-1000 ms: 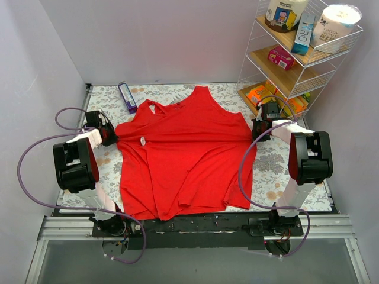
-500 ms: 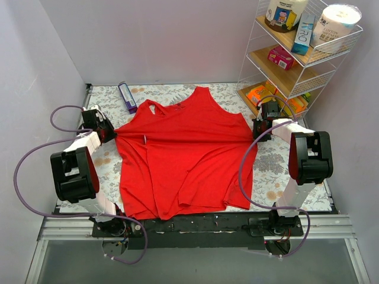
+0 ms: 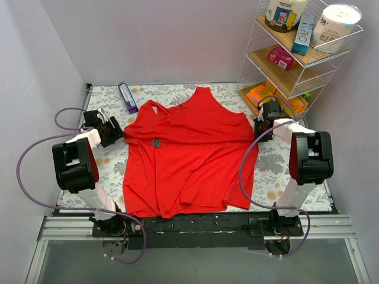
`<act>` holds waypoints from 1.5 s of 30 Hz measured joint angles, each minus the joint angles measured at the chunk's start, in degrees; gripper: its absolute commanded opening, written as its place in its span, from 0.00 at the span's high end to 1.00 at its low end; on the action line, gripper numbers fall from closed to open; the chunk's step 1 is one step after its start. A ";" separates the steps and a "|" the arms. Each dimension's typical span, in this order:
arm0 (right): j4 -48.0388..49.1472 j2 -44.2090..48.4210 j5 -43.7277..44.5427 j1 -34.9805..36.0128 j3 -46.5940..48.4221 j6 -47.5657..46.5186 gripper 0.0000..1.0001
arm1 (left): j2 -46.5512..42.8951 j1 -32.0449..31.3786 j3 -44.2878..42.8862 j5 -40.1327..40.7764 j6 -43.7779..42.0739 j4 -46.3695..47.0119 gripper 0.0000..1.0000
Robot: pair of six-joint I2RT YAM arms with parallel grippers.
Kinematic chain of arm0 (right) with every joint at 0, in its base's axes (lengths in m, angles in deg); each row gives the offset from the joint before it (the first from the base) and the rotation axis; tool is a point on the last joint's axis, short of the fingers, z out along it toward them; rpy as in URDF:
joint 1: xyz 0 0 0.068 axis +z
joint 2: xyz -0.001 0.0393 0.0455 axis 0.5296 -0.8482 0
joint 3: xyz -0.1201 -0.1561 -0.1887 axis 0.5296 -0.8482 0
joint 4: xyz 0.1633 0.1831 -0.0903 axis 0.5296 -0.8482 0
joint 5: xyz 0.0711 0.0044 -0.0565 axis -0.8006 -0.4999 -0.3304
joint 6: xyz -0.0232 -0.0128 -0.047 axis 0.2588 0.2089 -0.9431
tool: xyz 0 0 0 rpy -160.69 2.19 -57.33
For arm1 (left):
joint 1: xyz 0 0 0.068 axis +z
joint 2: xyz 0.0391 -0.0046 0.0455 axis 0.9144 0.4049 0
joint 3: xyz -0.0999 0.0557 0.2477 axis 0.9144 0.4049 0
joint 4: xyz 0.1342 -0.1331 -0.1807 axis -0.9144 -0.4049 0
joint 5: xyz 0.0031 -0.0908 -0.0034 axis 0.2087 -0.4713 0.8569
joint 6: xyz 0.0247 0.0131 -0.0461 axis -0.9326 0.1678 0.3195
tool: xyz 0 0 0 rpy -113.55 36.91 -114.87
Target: Pin the brooch onto the clothing
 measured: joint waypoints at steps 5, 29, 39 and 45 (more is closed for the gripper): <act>-0.42 1.75 -1.84 -0.66 -0.02 -0.94 0.26 | -1.18 0.02 -0.02 -0.90 0.59 0.13 0.04; -2.58 23.61 5.42 53.40 -8.17 17.31 0.21 | 12.94 -27.76 -19.56 8.33 -4.20 -5.97 0.10; -0.98 14.88 5.75 68.04 -8.17 27.54 0.29 | 19.61 -29.53 -27.15 12.09 -5.77 -8.17 0.49; 0.07 7.87 5.77 68.91 -8.13 29.38 0.74 | 22.05 -29.14 -30.08 12.85 -5.79 -7.74 0.72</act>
